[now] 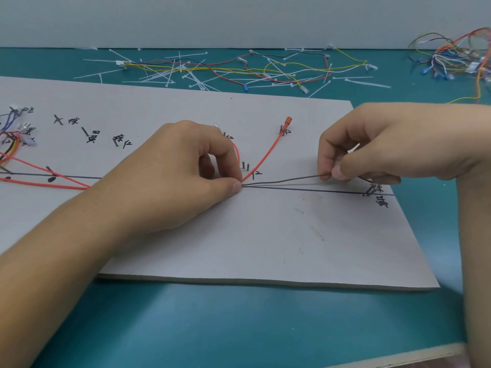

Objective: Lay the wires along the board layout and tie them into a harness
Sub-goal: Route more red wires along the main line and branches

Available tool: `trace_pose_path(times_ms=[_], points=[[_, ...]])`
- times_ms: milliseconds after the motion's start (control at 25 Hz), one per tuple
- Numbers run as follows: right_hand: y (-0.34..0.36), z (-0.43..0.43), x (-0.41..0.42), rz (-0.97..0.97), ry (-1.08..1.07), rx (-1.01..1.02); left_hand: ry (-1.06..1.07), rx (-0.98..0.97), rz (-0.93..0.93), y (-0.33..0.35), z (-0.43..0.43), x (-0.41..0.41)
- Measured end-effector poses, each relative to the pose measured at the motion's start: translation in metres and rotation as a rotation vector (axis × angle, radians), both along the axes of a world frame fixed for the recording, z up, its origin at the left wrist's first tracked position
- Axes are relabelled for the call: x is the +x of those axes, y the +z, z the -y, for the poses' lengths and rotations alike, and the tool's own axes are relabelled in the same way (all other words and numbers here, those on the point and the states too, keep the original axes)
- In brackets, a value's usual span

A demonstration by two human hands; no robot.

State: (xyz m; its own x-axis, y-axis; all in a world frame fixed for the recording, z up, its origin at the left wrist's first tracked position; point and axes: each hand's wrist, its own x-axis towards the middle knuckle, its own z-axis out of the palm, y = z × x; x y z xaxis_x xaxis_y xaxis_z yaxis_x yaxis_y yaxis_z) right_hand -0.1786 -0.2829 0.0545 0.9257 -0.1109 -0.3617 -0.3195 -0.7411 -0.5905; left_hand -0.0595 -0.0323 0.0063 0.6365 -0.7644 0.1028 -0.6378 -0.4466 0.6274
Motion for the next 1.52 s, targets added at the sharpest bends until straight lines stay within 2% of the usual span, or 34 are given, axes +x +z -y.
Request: trace_pose_path(times_ms=[280,760,1120,1520], points=[[0.000,0.001,-0.001,-0.078,0.031,0.051,0.008,0.007,-0.010,0.000,0.000,0.000],[0.001,0.004,-0.004,-0.067,0.075,0.021,0.006,0.014,-0.005,0.000,-0.001,0.000],[-0.003,0.012,-0.004,-0.111,0.065,-0.089,0.004,0.016,-0.002,0.000,0.000,0.001],[-0.007,0.040,-0.021,-0.063,-0.005,-0.004,0.003,0.010,-0.001,0.001,0.000,0.000]])
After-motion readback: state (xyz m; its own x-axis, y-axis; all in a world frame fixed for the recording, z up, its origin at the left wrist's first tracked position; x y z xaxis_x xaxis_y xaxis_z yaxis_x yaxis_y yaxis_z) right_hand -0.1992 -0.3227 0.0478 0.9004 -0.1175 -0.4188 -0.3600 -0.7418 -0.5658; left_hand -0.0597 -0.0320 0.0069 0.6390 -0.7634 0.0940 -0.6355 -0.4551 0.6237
